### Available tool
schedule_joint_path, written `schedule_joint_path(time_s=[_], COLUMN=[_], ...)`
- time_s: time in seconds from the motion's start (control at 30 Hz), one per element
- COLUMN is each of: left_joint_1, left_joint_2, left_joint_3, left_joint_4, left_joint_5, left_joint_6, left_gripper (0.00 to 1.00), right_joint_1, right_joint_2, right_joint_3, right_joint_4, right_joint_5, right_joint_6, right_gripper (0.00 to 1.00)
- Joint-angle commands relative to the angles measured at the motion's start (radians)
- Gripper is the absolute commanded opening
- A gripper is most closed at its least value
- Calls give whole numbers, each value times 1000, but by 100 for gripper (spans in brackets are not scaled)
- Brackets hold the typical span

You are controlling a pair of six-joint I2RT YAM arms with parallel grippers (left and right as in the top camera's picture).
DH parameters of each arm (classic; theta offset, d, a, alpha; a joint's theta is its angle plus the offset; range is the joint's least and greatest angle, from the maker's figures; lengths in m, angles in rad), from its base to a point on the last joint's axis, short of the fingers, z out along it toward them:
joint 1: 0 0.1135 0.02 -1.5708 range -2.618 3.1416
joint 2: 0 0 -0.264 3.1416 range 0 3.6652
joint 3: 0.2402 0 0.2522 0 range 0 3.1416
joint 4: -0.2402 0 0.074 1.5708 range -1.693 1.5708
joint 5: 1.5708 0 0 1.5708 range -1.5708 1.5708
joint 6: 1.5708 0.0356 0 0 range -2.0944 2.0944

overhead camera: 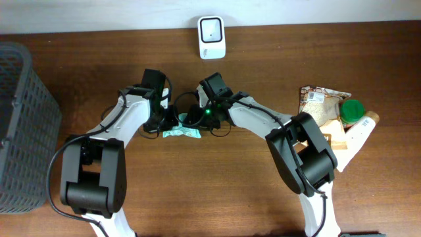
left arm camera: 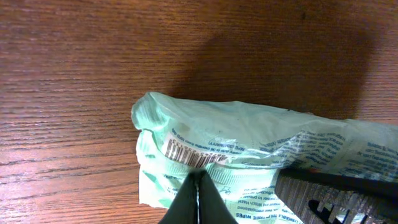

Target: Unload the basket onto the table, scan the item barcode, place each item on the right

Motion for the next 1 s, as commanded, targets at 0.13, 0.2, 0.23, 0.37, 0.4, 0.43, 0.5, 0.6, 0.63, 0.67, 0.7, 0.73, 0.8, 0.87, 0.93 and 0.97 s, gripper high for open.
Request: schedule_joint_path(time_s=[0.13, 0.2, 0.23, 0.37, 0.4, 0.43, 0.5, 0.6, 0.63, 0.67, 0.7, 0.73, 0.8, 0.87, 0.93, 0.97], left_joint_1=[59, 111, 134, 198, 206, 209, 209, 209, 209, 209, 209, 209, 209, 209, 209, 209], left_joint_2=[-25, -59, -72, -95, -95, -95, -95, -95, -95, -95, -95, -95, -95, -95, -95, -95], left_joint_3=[139, 225, 248, 267, 266, 267, 266, 265, 265, 265, 265, 265, 265, 265, 265, 265], left_joint_4=[-157, -218, -225, -216, -216, -216, -216, -217, -217, -217, -216, -216, -216, -216, -216, -216], left_joint_5=[7, 6, 7, 7, 7, 6, 7, 7, 7, 7, 7, 7, 7, 7, 7, 7], left_joint_6=[21, 32, 35, 35, 35, 35, 35, 35, 35, 35, 34, 35, 35, 35, 35, 35], left_gripper=[6, 6, 7, 29, 51, 68, 82, 99, 99, 99, 99, 99, 99, 99, 99, 99], right_joint_1=[-54, -98, -111, -163, -178, -201, -242, -337, -378, -422, -458, -492, -566, -591, -598, -597], right_joint_2=[11, 0, -7, -100, -135, -181, -257, -391, -439, -486, -523, -560, -658, -708, -774, -793], right_joint_3=[-8, -8, -8, -8, -8, -8, -8, -8, -8, -8, -8, -8, -8, -8, -8, -8], right_joint_4=[-35, -36, -38, -39, -43, -58, -117, -242, -289, -339, -381, -420, -489, -500, -503, -507], right_joint_5=[-39, -144, -178, -364, -415, -458, -471, -473, -473, -473, -473, -474, -484, -508, -508, -497], right_joint_6=[-32, -107, -126, -193, -209, -208, -208, -208, -207, -195, -183, -185, -185, -185, -185, -185], right_gripper=[17, 12, 11, 10, 9, 8, 4, 4, 4, 4, 4, 4, 5, 5, 5, 5])
